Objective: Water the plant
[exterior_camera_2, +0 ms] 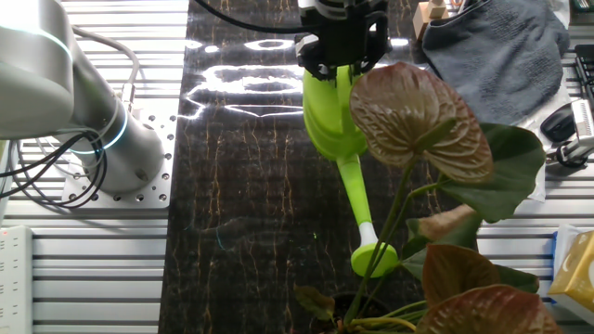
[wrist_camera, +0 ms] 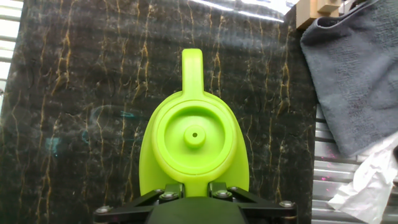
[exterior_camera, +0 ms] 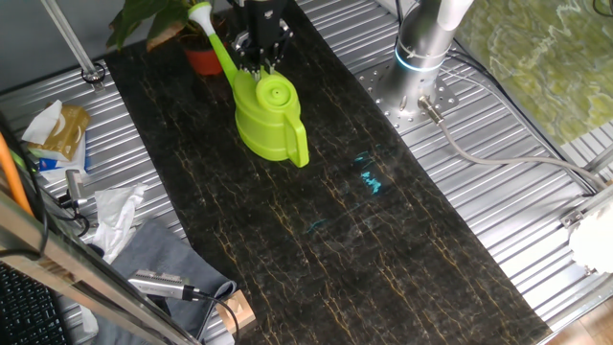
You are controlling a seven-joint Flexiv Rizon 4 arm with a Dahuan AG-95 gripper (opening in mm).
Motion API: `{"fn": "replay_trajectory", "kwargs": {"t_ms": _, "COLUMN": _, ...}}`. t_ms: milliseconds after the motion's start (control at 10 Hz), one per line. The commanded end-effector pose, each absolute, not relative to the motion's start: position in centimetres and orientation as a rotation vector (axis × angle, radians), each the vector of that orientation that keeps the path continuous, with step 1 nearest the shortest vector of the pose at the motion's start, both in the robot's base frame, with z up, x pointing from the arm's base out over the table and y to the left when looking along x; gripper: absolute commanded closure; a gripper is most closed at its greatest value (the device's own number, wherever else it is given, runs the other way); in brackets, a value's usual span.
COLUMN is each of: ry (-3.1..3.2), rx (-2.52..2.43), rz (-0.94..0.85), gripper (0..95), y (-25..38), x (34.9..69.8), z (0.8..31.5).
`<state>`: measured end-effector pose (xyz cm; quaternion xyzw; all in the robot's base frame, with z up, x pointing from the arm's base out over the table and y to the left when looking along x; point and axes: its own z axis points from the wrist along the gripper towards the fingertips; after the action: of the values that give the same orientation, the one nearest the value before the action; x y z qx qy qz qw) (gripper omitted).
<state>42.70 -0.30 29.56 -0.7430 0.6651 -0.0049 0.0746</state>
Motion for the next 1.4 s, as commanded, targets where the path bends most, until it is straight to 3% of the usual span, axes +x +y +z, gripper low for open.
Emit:
{"fn": "replay_trajectory", "kwargs": {"t_ms": 100, "ry": 1.993, "rx": -2.232, "rz": -0.012, "gripper": 95.0, "y": -0.30, "x": 42.70, "z": 29.66}}
{"fn": "replay_trajectory", "kwargs": {"t_ms": 1400, "ry": 2.005, "rx": -2.216, "rz": -0.013, "gripper": 95.0, "y": -0.30, "x": 42.70, "z": 29.66}}
